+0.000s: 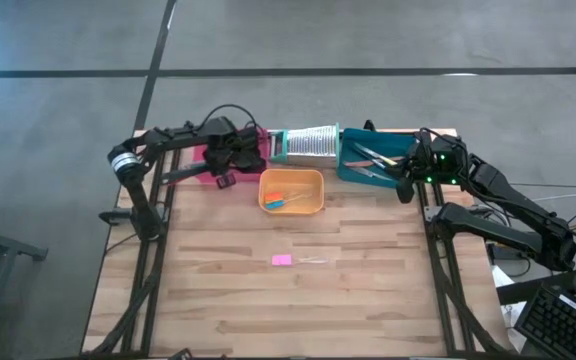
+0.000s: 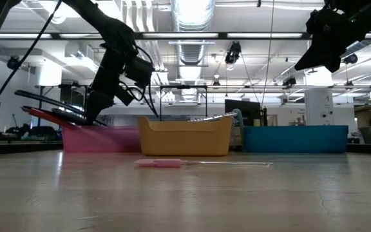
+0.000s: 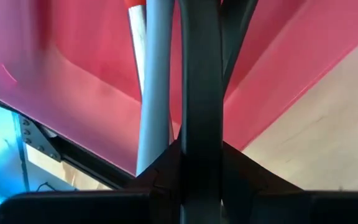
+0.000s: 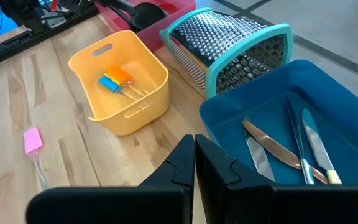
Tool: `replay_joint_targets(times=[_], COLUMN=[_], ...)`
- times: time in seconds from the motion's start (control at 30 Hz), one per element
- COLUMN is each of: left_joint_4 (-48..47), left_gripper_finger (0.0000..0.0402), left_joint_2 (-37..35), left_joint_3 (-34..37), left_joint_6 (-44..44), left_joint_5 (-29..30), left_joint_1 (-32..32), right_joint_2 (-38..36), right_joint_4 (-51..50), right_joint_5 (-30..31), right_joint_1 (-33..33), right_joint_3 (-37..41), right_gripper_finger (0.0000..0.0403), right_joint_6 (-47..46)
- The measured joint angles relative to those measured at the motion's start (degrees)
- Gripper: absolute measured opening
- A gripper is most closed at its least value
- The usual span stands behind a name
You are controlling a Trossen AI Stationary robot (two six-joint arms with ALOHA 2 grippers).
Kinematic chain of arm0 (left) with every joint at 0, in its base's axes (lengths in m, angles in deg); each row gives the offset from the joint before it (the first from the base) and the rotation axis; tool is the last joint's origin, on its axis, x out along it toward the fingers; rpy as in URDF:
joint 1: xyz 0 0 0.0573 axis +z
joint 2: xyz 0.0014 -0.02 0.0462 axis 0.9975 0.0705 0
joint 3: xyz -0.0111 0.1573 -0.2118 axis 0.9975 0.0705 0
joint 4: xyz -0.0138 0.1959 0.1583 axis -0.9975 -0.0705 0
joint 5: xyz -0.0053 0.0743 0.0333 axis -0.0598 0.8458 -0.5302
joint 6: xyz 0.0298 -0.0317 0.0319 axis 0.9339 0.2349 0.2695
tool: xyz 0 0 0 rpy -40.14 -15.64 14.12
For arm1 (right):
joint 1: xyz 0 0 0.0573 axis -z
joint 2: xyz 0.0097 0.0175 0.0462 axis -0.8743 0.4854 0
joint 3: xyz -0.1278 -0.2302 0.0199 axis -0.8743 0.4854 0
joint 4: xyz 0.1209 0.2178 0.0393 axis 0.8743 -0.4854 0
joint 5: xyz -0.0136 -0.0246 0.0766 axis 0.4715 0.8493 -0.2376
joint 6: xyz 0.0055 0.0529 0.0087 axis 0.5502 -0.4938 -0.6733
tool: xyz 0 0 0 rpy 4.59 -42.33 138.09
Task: Pick & Place Kitchen Items
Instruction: Put the black spoon into the pink bin, then put the pink spatula into the yellow bin
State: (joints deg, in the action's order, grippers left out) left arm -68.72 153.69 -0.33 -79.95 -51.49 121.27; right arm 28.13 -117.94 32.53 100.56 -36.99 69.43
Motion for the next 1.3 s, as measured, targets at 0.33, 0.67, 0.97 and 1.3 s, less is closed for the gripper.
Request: replay_joint_targets(times=[0.33, 0.67, 0.97, 1.3], left_joint_4=[-0.48, -5.35, -3.34, 3.6], left_gripper_finger=[0.0224, 0.0248, 0.025, 0.025], left_joint_2=[-0.01, -0.46, -8.87, -21.98], left_joint_3=[0.99, -3.79, -7.36, -6.46], left_joint_6=[-0.44, -3.15, -6.47, -13.44], left_joint_5=[0.84, 0.24, 0.21, 0.69], left_joint_1=[0.0, -0.59, -7.77, -24.67], right_joint_2=[0.01, 0.01, 0.01, -0.01], right_joint_4=[0.04, 0.22, 0.31, 0.83], right_joint_5=[0.02, 0.07, 0.11, 0.17], right_joint_1=[0.0, 0.0, 0.0, 0.0], right_joint_3=[0.0, 0.0, 0.2, 0.31], right_gripper_finger=[0.0008, 0.0008, 0.0008, 0.0008], right_joint_6=[0.0, 0.0, 0.0, 0.02])
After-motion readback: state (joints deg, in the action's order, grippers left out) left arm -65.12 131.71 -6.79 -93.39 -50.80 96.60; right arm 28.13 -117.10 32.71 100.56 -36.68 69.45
